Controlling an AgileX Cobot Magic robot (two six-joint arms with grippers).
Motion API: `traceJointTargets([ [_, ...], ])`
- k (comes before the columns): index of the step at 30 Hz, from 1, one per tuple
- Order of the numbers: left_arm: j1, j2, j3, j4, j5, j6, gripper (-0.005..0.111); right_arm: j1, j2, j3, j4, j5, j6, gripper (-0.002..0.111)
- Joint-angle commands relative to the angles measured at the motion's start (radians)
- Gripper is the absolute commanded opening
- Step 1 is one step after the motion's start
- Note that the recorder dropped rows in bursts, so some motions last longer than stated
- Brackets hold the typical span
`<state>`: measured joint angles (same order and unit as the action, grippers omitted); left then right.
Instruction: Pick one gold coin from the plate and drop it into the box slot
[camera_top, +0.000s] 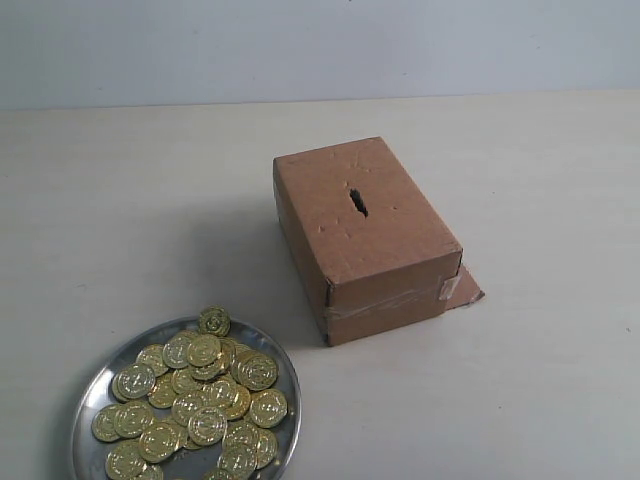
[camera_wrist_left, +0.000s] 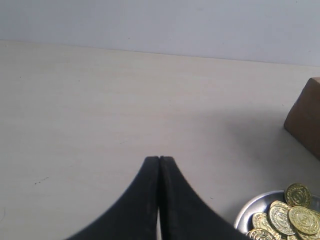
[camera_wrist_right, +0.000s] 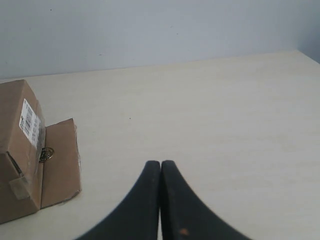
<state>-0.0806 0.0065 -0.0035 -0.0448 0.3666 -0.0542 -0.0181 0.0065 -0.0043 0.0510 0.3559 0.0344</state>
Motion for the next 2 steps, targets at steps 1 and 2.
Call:
traceJointTargets([
  [1, 0.002, -0.007, 0.004, -0.009, -0.011, 0.003, 0.000, -0.007, -0.007, 0.004, -0.003, -0.004, -0.003, 0.000],
  [2, 0.002, -0.007, 0.004, -0.009, -0.011, 0.003, 0.000, -0.007, -0.007, 0.004, -0.003, -0.004, -0.003, 0.000],
])
